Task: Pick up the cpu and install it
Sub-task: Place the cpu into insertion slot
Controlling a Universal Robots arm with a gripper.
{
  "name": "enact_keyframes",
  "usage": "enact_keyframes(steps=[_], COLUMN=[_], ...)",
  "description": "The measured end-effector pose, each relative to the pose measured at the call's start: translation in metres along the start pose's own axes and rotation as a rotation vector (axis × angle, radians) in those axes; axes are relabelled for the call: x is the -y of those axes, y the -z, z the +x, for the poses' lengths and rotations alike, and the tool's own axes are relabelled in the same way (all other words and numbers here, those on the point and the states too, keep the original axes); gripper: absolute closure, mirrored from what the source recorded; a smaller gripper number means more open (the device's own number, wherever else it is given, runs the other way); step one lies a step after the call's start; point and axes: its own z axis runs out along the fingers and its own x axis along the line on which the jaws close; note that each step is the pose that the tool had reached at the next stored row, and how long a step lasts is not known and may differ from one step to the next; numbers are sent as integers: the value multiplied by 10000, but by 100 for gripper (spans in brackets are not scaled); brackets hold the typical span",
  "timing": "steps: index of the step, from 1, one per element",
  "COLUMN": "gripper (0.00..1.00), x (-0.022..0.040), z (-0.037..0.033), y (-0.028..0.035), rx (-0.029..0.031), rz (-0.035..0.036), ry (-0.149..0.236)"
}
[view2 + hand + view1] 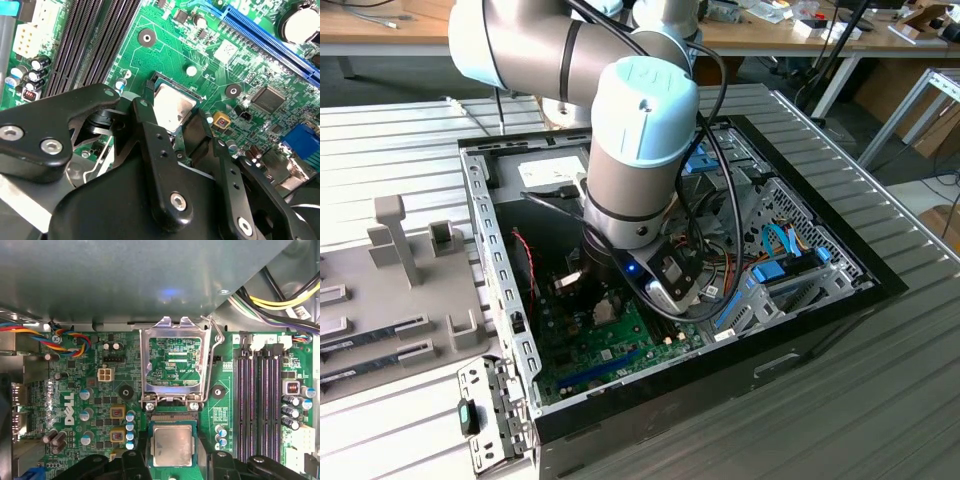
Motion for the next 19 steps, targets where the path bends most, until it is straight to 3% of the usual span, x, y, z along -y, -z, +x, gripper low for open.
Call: enact_keyframes(steps=[6, 15, 16, 19], gripper=[53, 53, 45, 45], x=[-2, -2, -3, -2], z=[-1, -3, -4, -4], y=[-1, -37, -39, -37], rx=[2, 1, 3, 0], rz=[-7, -15, -19, -15], ry=[295, 309, 311, 311])
